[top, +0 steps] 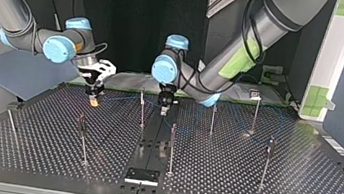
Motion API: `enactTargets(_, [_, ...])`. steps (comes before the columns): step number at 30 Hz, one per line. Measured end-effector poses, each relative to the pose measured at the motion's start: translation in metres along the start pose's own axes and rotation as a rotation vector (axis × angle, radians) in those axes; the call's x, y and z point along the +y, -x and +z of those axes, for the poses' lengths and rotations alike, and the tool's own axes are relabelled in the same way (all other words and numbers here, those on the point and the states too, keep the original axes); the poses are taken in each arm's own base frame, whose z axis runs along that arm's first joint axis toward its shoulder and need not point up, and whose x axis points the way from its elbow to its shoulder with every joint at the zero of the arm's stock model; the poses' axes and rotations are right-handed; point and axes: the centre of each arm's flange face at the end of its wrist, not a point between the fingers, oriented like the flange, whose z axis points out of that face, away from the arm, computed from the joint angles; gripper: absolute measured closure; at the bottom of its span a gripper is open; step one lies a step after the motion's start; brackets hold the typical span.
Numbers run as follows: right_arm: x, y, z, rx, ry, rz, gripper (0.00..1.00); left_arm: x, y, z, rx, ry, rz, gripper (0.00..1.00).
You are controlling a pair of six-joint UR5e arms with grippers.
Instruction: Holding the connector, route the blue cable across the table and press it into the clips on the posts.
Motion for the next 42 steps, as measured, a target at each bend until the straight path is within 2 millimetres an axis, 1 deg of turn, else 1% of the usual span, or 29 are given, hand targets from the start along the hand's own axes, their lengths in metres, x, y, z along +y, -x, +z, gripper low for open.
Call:
enactTargets(4, [0.008,0.012,0.007,-0.006,0.003,0.003,1.0,-0.018,-0.001,-0.02,0.025,-0.004,0.01,0.0])
enactTargets(8, [0.009,0.011,0.011,-0.001,-0.003,0.0,1.0,-0.038,-0.005,-0.04,0.041,-0.007,0.012,0.0])
enactTargets(11, [0.008,0.009,0.013,0.004,-0.016,-0.003,1.0,-0.044,-0.004,-0.048,0.043,-0.001,0.012,0.0])
enactTargets(14, [0.007,0.006,0.015,0.009,-0.03,-0.005,1.0,-0.046,0.005,-0.054,0.031,0.01,0.006,0.0])
enactTargets(17, [0.005,0.003,0.016,0.011,-0.045,-0.009,1.0,-0.05,0.011,-0.06,0.023,0.007,0.002,0.0])
enactTargets(19, [0.004,0.003,0.017,0.011,-0.054,-0.012,1.0,-0.053,0.01,-0.063,0.023,0.0,0.0,0.0])
enactTargets(26, [0.002,0.002,0.017,0.007,-0.067,-0.024,1.0,-0.071,-0.002,-0.078,0.021,-0.054,-0.02,0.0])
enactTargets(33, [0.002,0.004,0.013,-0.019,-0.062,-0.029,1.0,-0.092,-0.006,-0.09,-0.022,-0.082,-0.074,0.0])
enactTargets(37, [0.001,0.007,0.009,-0.053,-0.058,-0.048,1.0,-0.099,-0.006,-0.093,-0.044,-0.087,-0.111,0.0])
enactTargets(42, [0.0,0.008,0.0,-0.09,-0.051,-0.064,1.0,-0.105,-0.014,-0.088,-0.036,-0.084,-0.126,0.0])
